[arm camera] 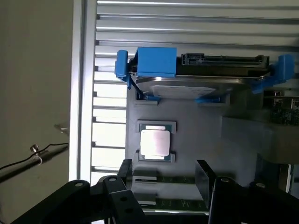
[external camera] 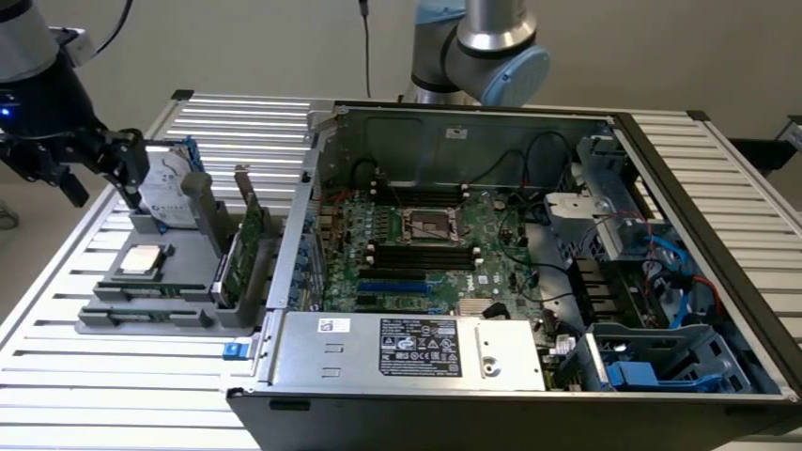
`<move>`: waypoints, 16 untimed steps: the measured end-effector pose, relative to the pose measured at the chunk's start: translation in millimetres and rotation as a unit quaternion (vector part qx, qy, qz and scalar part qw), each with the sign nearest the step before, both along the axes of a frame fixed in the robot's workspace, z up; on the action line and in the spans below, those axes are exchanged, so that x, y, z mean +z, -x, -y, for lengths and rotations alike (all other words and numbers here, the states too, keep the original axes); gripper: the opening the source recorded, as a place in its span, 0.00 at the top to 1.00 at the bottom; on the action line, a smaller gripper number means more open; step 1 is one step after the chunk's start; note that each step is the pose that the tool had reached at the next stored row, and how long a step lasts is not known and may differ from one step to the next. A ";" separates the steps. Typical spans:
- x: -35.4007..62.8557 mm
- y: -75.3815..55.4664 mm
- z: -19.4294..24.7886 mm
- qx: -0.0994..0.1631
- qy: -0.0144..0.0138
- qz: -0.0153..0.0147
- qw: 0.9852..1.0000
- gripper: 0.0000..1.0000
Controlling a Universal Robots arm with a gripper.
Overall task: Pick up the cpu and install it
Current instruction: 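Pick up the cpu and move it towards the insertion slot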
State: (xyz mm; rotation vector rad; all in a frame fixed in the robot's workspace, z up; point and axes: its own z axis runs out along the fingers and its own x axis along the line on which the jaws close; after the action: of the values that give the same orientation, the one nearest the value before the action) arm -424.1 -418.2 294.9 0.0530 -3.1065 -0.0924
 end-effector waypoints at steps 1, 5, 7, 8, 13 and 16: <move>-1.8 0.0 0.3 0.001 0.000 0.000 1.000 0.35; -9.1 0.2 1.0 0.005 0.000 0.000 1.000 0.35; -12.7 0.2 1.2 0.006 0.000 0.000 1.000 0.35; -14.5 0.3 1.2 0.006 0.000 0.000 1.000 0.35; -23.6 0.4 1.4 0.006 0.000 0.000 1.000 0.35; -29.1 0.6 1.6 0.006 0.000 0.000 1.000 0.33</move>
State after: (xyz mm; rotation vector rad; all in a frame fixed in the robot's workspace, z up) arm -424.7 -419.8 265.7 0.0717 -3.1059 -0.0922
